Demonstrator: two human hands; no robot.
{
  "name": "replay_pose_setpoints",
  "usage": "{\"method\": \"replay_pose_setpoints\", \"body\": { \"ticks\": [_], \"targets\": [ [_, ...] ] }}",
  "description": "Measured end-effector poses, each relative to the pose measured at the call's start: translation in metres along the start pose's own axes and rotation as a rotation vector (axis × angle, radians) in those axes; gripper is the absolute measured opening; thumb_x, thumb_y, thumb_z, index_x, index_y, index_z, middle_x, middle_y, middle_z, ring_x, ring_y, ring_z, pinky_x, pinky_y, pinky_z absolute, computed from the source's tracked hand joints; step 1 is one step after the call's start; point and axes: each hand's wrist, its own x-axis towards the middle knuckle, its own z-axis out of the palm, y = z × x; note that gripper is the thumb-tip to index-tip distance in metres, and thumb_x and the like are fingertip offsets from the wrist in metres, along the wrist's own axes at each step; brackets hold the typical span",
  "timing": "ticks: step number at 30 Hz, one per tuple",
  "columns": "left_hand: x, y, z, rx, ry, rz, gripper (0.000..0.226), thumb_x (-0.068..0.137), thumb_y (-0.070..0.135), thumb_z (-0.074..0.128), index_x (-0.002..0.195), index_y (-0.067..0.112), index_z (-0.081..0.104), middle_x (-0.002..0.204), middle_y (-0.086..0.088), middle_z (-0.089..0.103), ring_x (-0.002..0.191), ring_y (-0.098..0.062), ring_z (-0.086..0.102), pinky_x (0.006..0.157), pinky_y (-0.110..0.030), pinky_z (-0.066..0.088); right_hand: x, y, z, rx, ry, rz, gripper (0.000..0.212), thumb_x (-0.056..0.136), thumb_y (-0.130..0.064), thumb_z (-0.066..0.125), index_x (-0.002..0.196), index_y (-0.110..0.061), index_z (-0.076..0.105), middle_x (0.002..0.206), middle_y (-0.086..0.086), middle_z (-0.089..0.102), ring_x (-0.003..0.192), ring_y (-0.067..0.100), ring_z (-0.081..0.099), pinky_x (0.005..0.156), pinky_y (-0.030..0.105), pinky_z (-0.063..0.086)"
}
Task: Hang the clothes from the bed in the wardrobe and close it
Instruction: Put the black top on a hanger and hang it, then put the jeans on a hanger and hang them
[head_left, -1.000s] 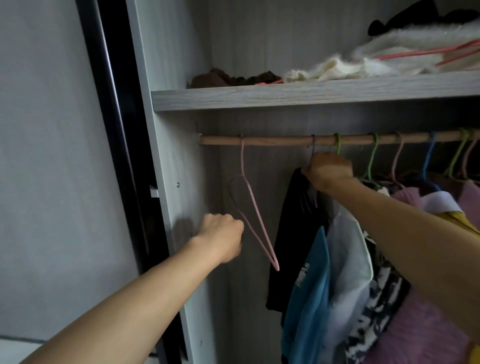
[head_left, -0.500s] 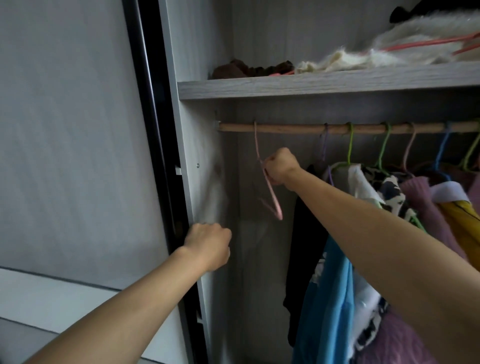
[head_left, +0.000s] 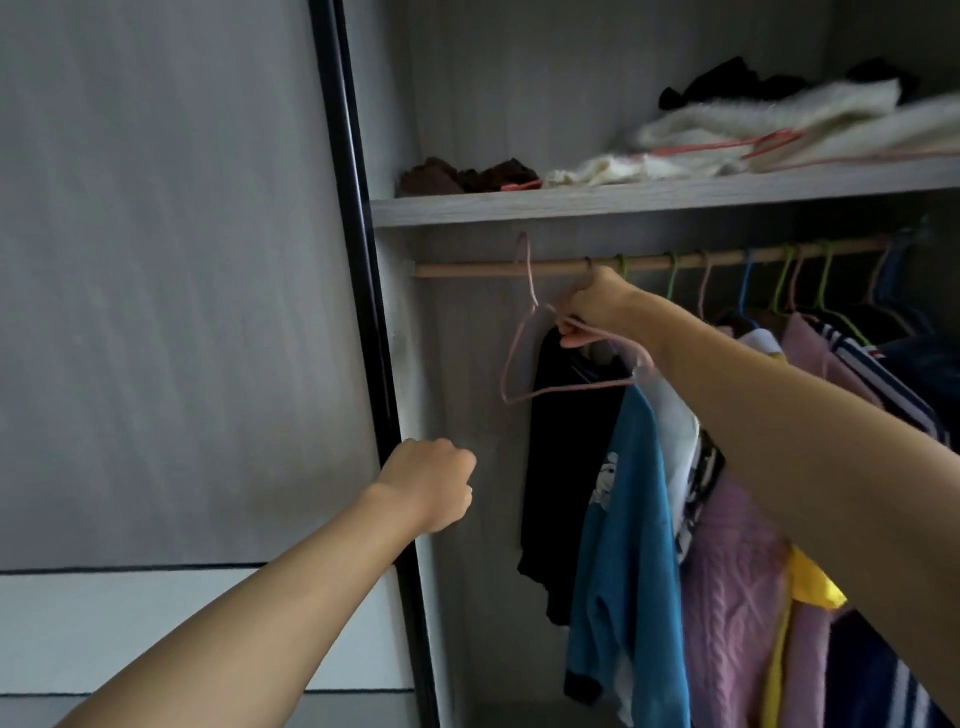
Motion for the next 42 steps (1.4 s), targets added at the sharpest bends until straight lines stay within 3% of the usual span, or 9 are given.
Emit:
{"method": "replay_pose_setpoints", "body": {
  "ticks": [2,5,10,14,16,22,29,34,42],
  "targets": [
    [-0.004,0.003,0.002,-0.008,-0.030,0.034,0.018,0.094,0.029,0.043,0.082,0.015,0.042,0.091,-0.007,0.059,0.076,-0.025,0.049,0.071,-0.035,0.035,-0.034,0.020,-0.007,-0.077,-0.043,0.019,0.011,0.089,0.005,0.052,0.090,0.001,0.062,0.078,0.013,0.063,0.056,0.017,0.063,0.058,0.030,0.059],
    [-0.005,0.024,0.008,-0.054,-0.104,0.066,0.017,0.094,0.032,0.043,0.093,0.017,0.050,0.101,-0.004,0.059,0.090,-0.025,0.055,0.074,-0.035,0.038,-0.087,0.059,-0.026,-0.288,0.025,0.022,0.017,0.089,0.002,0.051,0.097,-0.004,0.065,0.073,0.008,0.060,0.058,0.018,0.058,0.044,0.020,0.048],
    [-0.006,0.103,0.010,-0.080,-0.144,0.214,0.024,0.094,0.036,0.044,0.104,0.019,0.058,0.108,-0.003,0.060,0.096,-0.024,0.059,0.073,-0.034,0.043,-0.181,0.136,-0.094,-0.762,0.198,0.045,0.019,0.090,-0.014,0.049,0.089,-0.006,0.065,0.089,0.017,0.064,0.088,0.036,0.061,0.068,0.036,0.043],
    [-0.014,0.201,-0.006,-0.102,-0.113,0.346,0.026,0.093,0.037,0.045,0.106,0.018,0.058,0.113,-0.007,0.061,0.103,-0.029,0.060,0.085,-0.037,0.048,-0.274,0.192,-0.174,-0.872,0.353,0.170,0.025,0.096,-0.034,0.045,0.085,-0.021,0.063,0.091,0.012,0.066,0.089,0.037,0.061,0.065,0.036,0.044],
    [-0.018,0.258,-0.014,-0.104,-0.095,0.411,0.027,0.092,0.039,0.047,0.108,0.020,0.059,0.118,-0.007,0.060,0.109,-0.030,0.059,0.089,-0.037,0.045,-0.324,0.222,-0.217,-0.882,0.389,0.251,0.028,0.096,-0.033,0.045,0.073,-0.023,0.057,0.085,0.009,0.063,0.085,0.037,0.061,0.063,0.035,0.044],
    [-0.041,0.461,-0.035,-0.173,-0.142,0.639,0.024,0.093,0.037,0.045,0.107,0.022,0.058,0.116,-0.004,0.061,0.107,-0.027,0.059,0.085,-0.035,0.045,-0.499,0.308,-0.342,-0.981,0.457,0.514,0.020,0.096,-0.031,0.047,0.099,-0.030,0.067,0.106,0.006,0.067,0.098,0.032,0.062,0.066,0.033,0.042],
    [-0.090,0.673,-0.074,-0.227,-0.187,0.913,0.031,0.085,0.043,0.048,0.107,0.026,0.062,0.118,0.000,0.063,0.109,-0.024,0.059,0.087,-0.033,0.046,-0.689,0.350,-0.463,-0.969,0.656,0.767,0.021,0.095,-0.034,0.048,0.090,-0.023,0.065,0.098,0.008,0.070,0.093,0.033,0.064,0.065,0.032,0.037],
    [-0.099,0.791,-0.096,-0.254,-0.219,1.049,0.023,0.087,0.041,0.050,0.100,0.024,0.060,0.115,-0.004,0.062,0.104,-0.025,0.058,0.084,-0.036,0.046,-0.773,0.381,-0.524,-0.918,0.791,0.951,0.023,0.095,-0.037,0.046,0.092,-0.023,0.064,0.097,0.006,0.070,0.087,0.033,0.064,0.067,0.037,0.048],
    [-0.075,0.977,-0.085,-0.205,-0.260,1.244,0.030,0.091,0.044,0.052,0.108,0.022,0.059,0.116,-0.006,0.062,0.107,-0.027,0.058,0.087,-0.036,0.048,-0.843,0.472,-0.620,-0.723,0.910,1.192,0.028,0.097,-0.031,0.046,0.074,-0.023,0.060,0.076,-0.003,0.061,0.074,0.023,0.058,0.058,0.033,0.037]
  ]
}}
